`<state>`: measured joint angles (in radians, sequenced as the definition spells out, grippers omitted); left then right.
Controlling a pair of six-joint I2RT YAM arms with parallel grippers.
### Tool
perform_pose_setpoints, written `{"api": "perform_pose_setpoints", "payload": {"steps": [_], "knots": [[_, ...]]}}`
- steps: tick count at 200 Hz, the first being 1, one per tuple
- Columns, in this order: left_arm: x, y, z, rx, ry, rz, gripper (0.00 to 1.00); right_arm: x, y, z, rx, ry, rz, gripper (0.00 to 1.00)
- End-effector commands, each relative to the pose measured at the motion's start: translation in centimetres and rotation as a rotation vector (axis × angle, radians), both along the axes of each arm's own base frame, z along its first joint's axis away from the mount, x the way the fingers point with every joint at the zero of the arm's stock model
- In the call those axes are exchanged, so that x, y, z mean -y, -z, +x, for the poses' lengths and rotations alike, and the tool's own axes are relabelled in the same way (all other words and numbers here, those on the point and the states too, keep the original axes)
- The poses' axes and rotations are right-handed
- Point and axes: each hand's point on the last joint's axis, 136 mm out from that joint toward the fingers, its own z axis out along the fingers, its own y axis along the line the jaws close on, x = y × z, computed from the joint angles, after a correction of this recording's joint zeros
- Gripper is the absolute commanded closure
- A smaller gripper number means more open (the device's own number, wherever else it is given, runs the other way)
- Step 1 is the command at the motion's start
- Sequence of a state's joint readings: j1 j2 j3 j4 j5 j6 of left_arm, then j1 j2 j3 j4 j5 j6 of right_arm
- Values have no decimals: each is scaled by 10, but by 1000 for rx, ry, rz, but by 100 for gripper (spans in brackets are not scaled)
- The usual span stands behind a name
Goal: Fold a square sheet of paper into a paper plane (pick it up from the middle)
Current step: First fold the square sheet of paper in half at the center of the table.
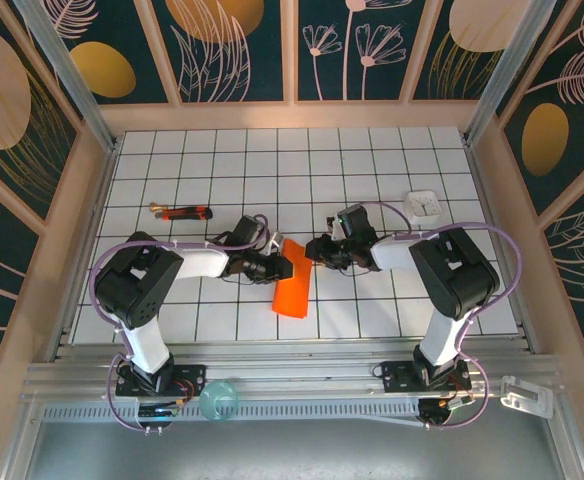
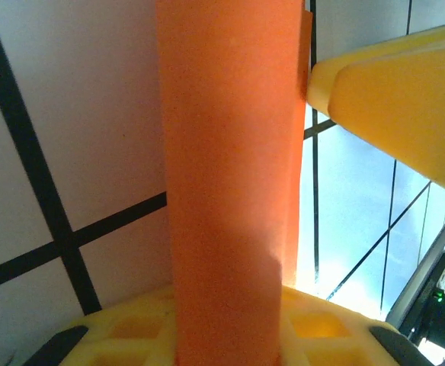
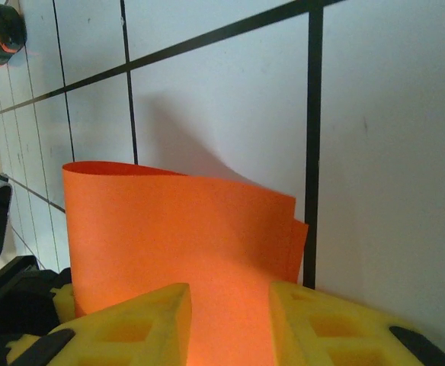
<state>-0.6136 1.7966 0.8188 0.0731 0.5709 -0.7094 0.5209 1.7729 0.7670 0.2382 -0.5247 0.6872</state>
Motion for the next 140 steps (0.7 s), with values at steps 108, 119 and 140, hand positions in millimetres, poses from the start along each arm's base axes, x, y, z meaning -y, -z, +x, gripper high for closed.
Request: {"api": "perform_pose_setpoints", "payload": {"steps": [108, 119, 140], "knots": [[-40, 41, -5, -24, 5, 281, 61, 6, 15, 7, 0, 9, -106, 71], [-41, 39, -4, -18, 2, 283, 58, 6, 20, 4, -10, 4, -111, 72], [-37, 32, -2, -12, -2, 258, 53, 5, 23, 0, -20, 4, -112, 72]]}}
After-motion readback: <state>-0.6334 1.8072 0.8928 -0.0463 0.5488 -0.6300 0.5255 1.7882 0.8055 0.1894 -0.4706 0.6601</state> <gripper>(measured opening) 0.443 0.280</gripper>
